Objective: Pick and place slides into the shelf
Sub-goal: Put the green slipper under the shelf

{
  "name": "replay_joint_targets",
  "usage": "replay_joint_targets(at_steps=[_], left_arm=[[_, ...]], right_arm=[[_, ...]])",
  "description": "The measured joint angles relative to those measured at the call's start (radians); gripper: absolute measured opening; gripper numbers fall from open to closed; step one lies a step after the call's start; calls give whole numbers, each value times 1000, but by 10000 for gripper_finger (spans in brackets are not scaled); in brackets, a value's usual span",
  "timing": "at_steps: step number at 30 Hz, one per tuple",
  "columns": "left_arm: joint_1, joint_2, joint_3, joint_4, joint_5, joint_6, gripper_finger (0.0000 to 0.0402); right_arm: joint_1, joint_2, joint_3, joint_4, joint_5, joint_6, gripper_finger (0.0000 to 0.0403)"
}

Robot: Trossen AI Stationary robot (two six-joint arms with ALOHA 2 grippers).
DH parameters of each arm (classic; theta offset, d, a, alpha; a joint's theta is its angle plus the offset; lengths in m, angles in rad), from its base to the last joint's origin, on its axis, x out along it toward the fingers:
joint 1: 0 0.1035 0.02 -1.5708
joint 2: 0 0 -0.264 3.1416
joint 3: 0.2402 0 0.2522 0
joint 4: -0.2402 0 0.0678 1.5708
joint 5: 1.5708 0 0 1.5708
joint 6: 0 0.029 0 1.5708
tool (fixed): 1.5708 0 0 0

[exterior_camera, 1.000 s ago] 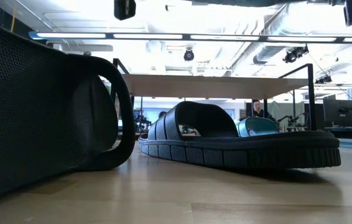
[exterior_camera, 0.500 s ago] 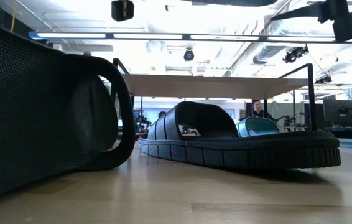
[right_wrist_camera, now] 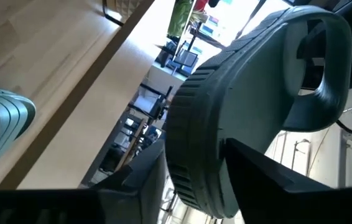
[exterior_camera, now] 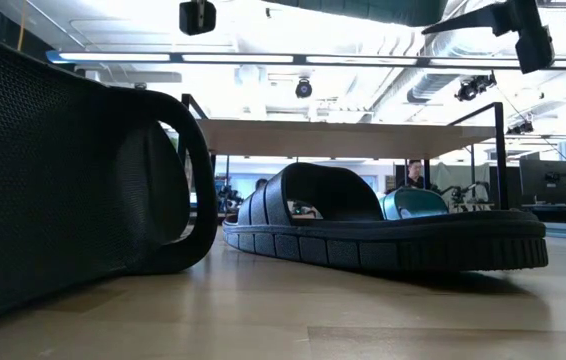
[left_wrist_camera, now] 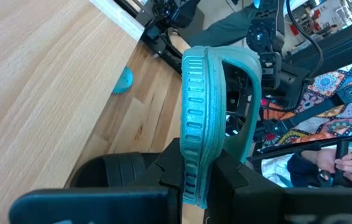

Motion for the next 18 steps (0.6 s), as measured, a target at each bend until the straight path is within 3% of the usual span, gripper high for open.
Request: replay_joint_targets(at_steps=[7, 13, 18], left_arm=[[0, 5, 0, -5, -1, 13, 30], [0, 6, 0, 7, -2, 37, 70], [0, 6, 0, 7, -4, 108, 101]], right_arm=[[0, 0, 0, 15, -2, 24, 90], [0, 0, 0, 18, 33, 74, 47], [1, 0, 0, 20, 59, 113, 37]])
